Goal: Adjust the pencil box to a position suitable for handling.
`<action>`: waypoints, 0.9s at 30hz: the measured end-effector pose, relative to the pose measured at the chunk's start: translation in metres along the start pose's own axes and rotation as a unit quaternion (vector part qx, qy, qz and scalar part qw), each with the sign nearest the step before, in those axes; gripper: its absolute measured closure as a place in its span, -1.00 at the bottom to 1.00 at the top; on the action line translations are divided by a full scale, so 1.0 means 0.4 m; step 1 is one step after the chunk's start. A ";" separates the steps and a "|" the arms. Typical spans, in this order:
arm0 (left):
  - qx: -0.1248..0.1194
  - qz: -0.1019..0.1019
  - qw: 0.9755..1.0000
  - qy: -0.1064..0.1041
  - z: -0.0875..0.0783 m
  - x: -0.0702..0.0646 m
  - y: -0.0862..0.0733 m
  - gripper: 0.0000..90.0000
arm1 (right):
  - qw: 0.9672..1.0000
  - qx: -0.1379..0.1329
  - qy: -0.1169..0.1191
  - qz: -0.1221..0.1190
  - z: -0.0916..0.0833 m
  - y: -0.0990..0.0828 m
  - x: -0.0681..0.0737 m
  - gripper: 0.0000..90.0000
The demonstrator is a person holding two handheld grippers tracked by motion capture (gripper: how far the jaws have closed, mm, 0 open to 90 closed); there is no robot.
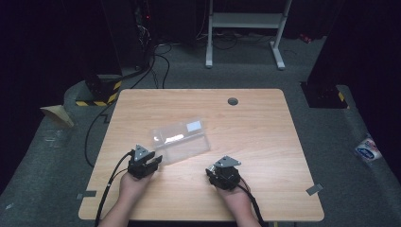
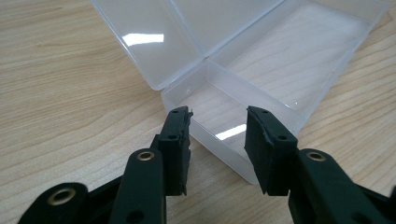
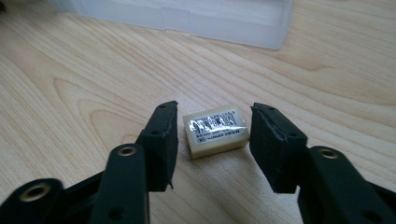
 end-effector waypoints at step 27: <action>0.014 0.044 0.999 0.000 0.010 -0.028 0.002 0.49 | 0.991 0.014 -0.122 0.059 -0.148 -0.119 -0.214 0.30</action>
Point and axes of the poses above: each handheld gripper's, and its own axes: z roughly forward along the jaws, y roughly out of its top, x roughly to its left, the point moved 4 cm from there along z, roughly forward along the jaws, and after that the axes turned 2 degrees about -z, right-handed, at the moved point
